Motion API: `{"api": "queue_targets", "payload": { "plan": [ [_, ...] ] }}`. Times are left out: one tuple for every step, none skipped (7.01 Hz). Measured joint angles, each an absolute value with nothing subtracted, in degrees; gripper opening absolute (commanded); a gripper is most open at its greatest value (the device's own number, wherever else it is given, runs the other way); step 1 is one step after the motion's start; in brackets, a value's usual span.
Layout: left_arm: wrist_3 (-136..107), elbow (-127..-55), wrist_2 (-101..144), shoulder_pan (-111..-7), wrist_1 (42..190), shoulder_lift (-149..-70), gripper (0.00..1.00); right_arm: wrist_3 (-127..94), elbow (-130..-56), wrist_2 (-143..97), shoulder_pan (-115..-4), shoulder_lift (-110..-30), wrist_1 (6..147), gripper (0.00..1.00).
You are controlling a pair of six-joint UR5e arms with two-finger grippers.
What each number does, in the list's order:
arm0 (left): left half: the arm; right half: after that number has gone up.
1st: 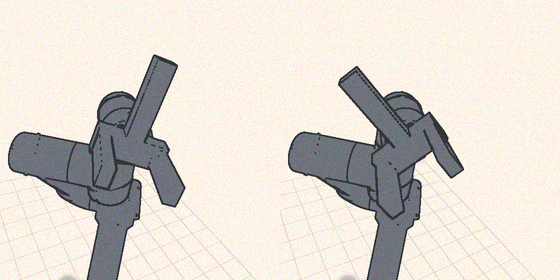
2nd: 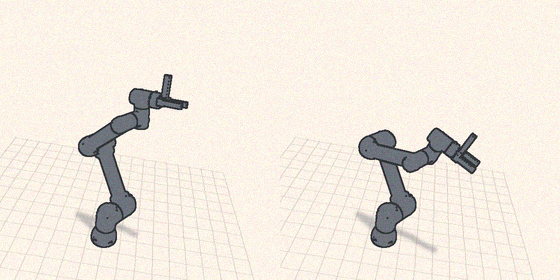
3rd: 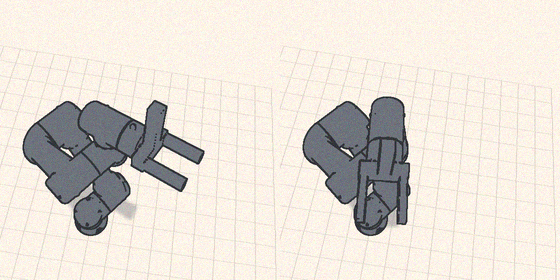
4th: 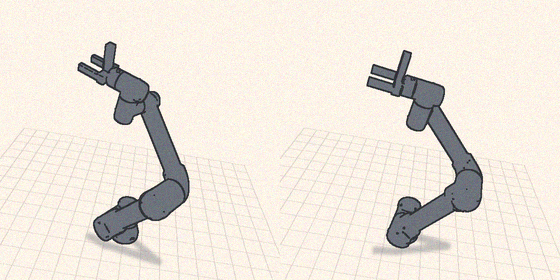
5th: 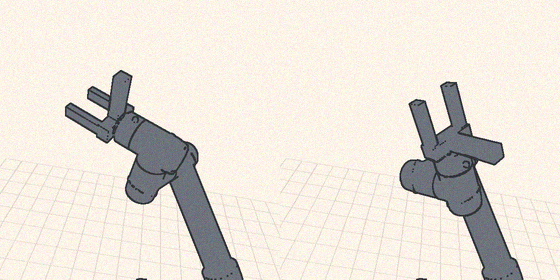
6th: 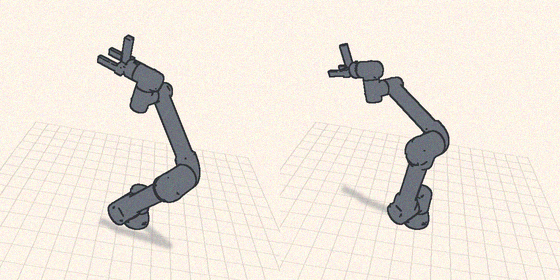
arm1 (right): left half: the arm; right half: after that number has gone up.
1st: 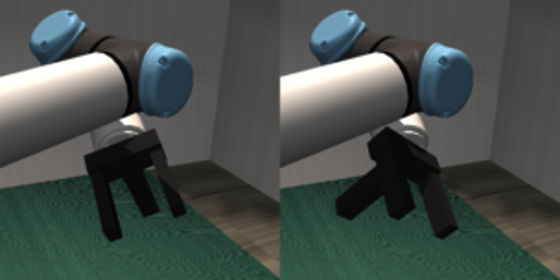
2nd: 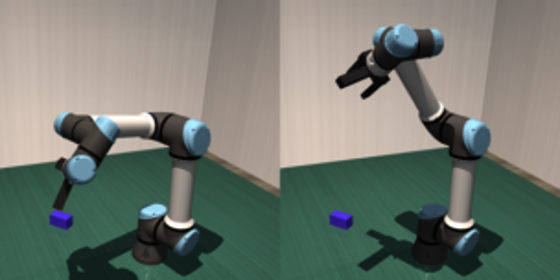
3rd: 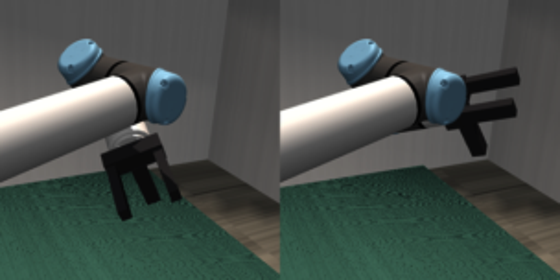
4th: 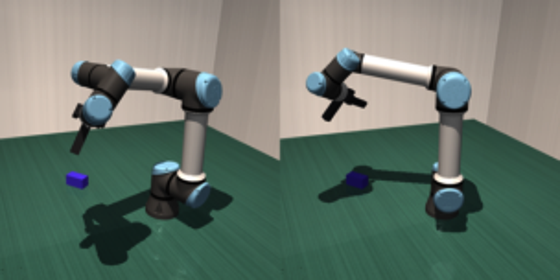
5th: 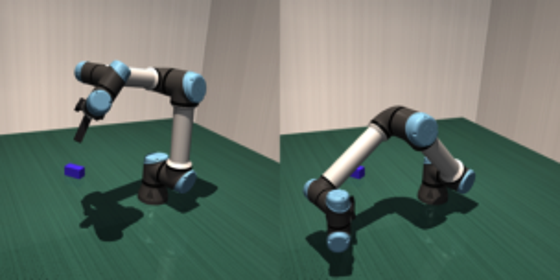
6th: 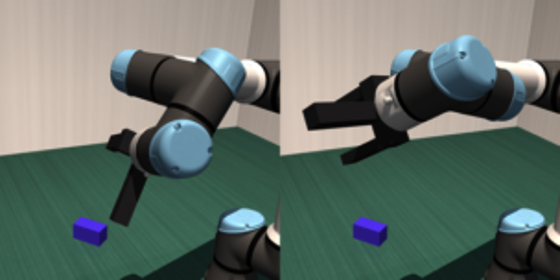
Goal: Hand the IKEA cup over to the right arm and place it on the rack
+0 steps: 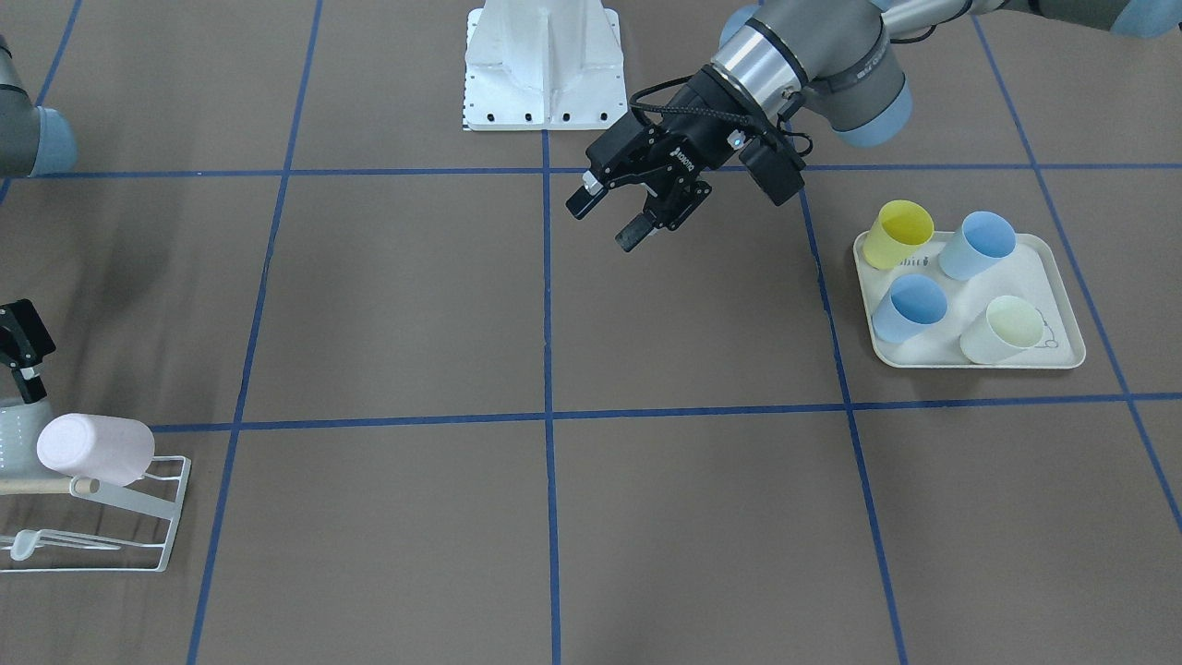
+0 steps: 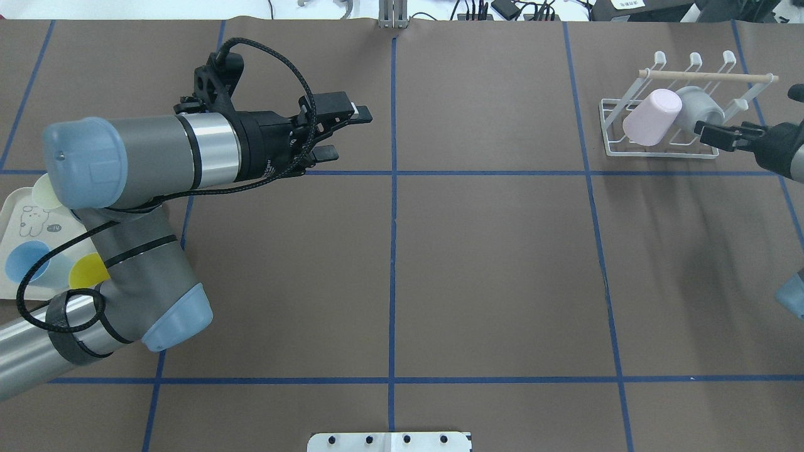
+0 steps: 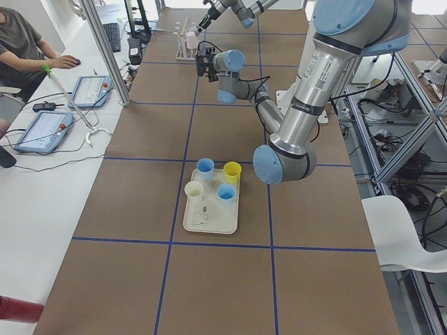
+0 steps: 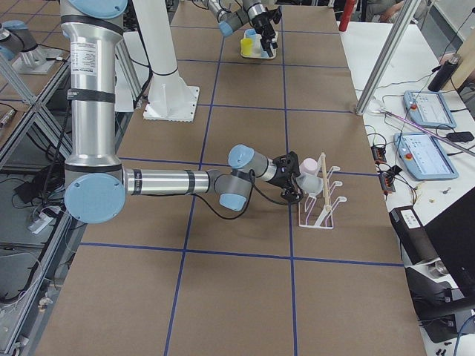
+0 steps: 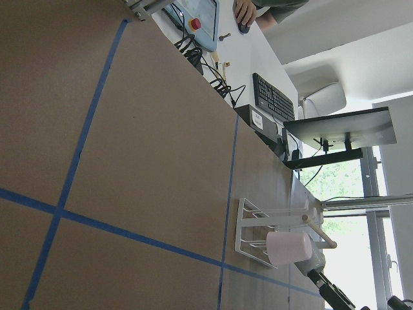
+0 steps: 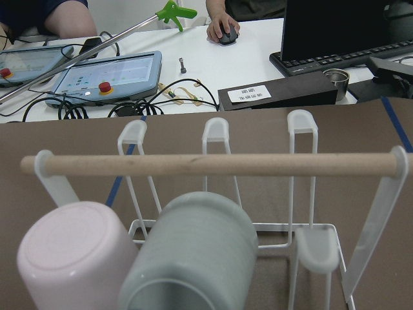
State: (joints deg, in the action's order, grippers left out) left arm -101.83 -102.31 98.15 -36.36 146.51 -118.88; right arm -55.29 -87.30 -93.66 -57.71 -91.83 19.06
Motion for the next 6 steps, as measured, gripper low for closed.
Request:
{"api": "queue_targets", "payload": {
  "plan": [
    [-101.85,-102.3,98.12,-36.33,146.51,-118.91,0.99,-54.71,-87.09,-95.18,-59.0,-90.94,20.07,1.0],
    [-101.86,-102.31,98.1,-36.31,146.51,-118.91,0.99,-54.2,-86.77,-95.88,-59.8,-90.06,20.83,1.0],
    [-101.89,-102.31,98.09,-36.3,146.51,-118.91,0.99,-53.9,-85.73,-96.19,-60.43,-88.77,21.4,1.0],
    [-101.93,-102.3,98.06,-36.27,146.51,-118.92,0.99,-53.6,-84.05,-96.65,-61.25,-87.07,21.6,1.0],
    [-101.94,-102.3,98.03,-36.24,146.51,-118.92,0.99,-53.39,-83.21,-97.47,-62.29,-85.8,21.94,1.0],
    [-101.95,-102.3,98.01,-36.23,146.51,-118.92,0.99,-53.31,-82.9,-98.48,-63.29,-85.0,22.44,1.0]
  ]
}}
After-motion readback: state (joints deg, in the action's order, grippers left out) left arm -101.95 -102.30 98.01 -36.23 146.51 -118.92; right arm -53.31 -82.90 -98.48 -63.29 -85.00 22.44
